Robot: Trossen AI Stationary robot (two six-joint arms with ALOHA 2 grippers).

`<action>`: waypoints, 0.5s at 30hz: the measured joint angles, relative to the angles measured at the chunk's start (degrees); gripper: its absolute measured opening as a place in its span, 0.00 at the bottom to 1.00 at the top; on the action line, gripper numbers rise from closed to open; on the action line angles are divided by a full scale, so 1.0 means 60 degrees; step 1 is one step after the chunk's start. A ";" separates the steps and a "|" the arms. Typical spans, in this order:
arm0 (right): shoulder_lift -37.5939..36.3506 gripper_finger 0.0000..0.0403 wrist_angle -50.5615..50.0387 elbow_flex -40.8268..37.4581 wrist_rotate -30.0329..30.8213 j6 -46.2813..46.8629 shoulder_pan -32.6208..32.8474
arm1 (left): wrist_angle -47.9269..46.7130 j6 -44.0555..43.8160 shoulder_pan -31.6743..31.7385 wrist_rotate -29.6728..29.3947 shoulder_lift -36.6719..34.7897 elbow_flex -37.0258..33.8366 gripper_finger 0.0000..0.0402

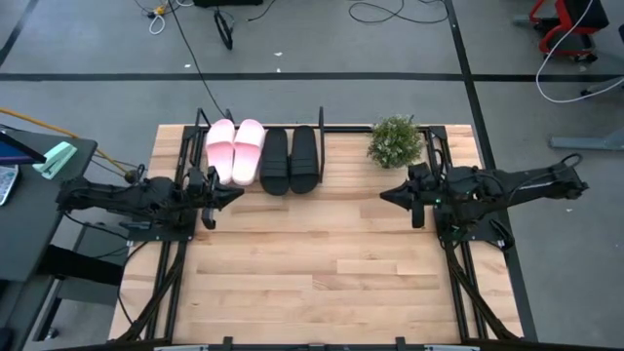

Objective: Pick and place slides into the shelf
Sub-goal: Return to Home Position

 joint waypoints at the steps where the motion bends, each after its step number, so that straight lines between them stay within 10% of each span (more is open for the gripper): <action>1: -0.0073 0.00 -0.0005 -0.0103 0.0072 0.0106 0.0032 | -0.0007 0.0033 0.0003 -0.0079 -0.0082 -0.0099 0.00; 15: -0.0173 0.00 -0.0039 -0.0551 0.0172 0.0855 0.0063 | 0.2645 0.0603 0.0003 -0.0764 -0.1321 -0.2191 0.00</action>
